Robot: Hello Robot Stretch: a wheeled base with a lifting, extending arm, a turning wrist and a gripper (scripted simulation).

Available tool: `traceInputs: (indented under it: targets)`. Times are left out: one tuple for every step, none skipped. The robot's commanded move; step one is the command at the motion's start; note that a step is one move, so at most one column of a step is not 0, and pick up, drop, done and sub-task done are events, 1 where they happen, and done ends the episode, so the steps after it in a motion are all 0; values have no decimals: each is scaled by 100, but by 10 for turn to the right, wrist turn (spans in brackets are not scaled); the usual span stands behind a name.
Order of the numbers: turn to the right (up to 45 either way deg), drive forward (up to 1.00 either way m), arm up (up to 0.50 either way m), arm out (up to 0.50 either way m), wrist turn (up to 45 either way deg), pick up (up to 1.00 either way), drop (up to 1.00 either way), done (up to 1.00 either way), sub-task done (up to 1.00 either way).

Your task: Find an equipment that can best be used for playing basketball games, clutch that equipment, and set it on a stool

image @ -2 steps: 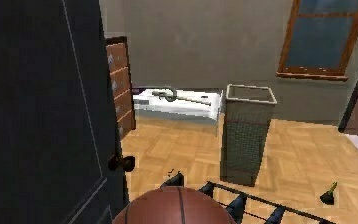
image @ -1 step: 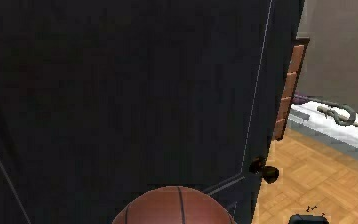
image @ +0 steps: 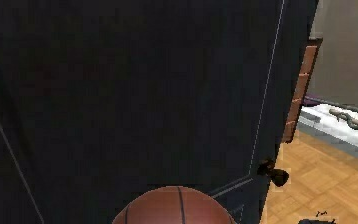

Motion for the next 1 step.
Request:
traceInputs:
  targets:
    - [450,0,0,0,0,0,0,0,0]
